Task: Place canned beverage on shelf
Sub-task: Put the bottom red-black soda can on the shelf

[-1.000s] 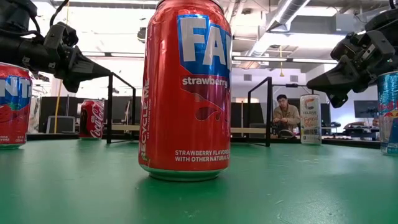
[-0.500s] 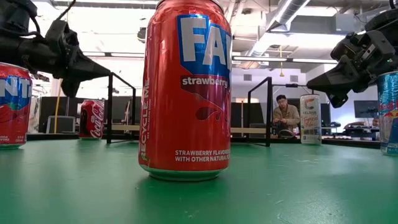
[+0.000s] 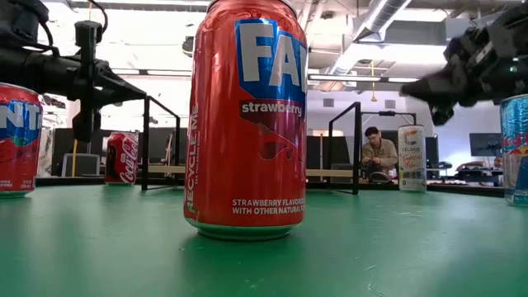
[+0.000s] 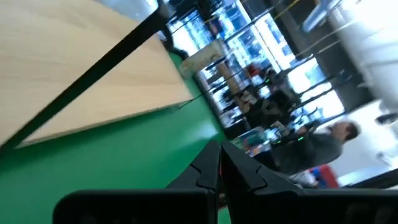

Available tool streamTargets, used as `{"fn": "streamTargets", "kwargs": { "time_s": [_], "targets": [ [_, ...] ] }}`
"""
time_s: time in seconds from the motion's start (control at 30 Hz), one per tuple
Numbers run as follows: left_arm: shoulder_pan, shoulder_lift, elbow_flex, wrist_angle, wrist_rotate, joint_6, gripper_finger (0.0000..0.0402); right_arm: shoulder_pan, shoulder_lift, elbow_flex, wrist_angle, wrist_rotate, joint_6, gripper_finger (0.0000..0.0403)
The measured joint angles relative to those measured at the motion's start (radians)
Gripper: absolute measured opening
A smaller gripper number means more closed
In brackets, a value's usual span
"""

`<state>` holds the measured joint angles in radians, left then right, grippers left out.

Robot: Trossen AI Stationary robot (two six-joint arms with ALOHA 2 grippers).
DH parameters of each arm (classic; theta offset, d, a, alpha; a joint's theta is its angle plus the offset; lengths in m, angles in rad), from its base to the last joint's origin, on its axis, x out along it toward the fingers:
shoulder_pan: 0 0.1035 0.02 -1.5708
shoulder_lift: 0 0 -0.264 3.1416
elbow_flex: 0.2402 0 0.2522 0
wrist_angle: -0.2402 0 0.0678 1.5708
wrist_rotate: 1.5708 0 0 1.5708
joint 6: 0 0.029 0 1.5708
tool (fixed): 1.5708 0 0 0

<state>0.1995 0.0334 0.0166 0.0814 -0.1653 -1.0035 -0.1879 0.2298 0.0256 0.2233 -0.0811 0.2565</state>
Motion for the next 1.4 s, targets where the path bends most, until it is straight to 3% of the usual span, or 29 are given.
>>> {"fn": "streamTargets", "kwargs": {
  "time_s": [0.13, 0.3, 0.43, 0.6, 0.8, 0.9, 1.03, 1.4],
  "targets": [
    [-0.001, -0.001, 0.001, 0.193, 0.006, 0.107, 0.0000, 0.000, 0.006, 0.082, 0.097, 0.083, 0.010, 0.0048],
    [-0.001, 0.001, 0.020, 0.334, -0.020, 0.366, 0.0000, 0.006, 0.079, 0.296, 0.110, 0.080, -0.051, 0.0048],
    [-0.001, 0.038, 0.075, 0.330, -0.008, 0.521, 0.0000, 0.028, 0.246, 0.541, -0.082, 0.081, -0.086, 0.0048],
    [-0.001, 0.157, 0.203, 0.254, 0.147, 0.654, 0.0000, 0.073, 0.511, 0.837, -0.339, 0.088, -0.108, 0.0047],
    [-0.001, 0.322, 0.415, -0.094, 0.233, 0.776, 0.0000, 0.126, 0.746, 1.097, -0.604, 0.087, -0.010, 0.0047],
    [-0.001, 0.393, 0.499, -0.248, 0.231, 0.784, 0.0000, 0.174, 0.828, 1.162, -0.660, 0.084, 0.089, 0.0047],
    [-0.004, 0.463, 0.566, -0.359, 0.275, 0.838, 0.0000, 0.247, 0.928, 1.182, -0.620, 0.089, 0.101, 0.0047],
    [-0.063, 0.647, 0.576, -0.301, 0.318, 0.949, 0.0000, 0.373, 1.144, 1.186, -0.481, 0.209, 0.052, 0.0021]
  ]
}}
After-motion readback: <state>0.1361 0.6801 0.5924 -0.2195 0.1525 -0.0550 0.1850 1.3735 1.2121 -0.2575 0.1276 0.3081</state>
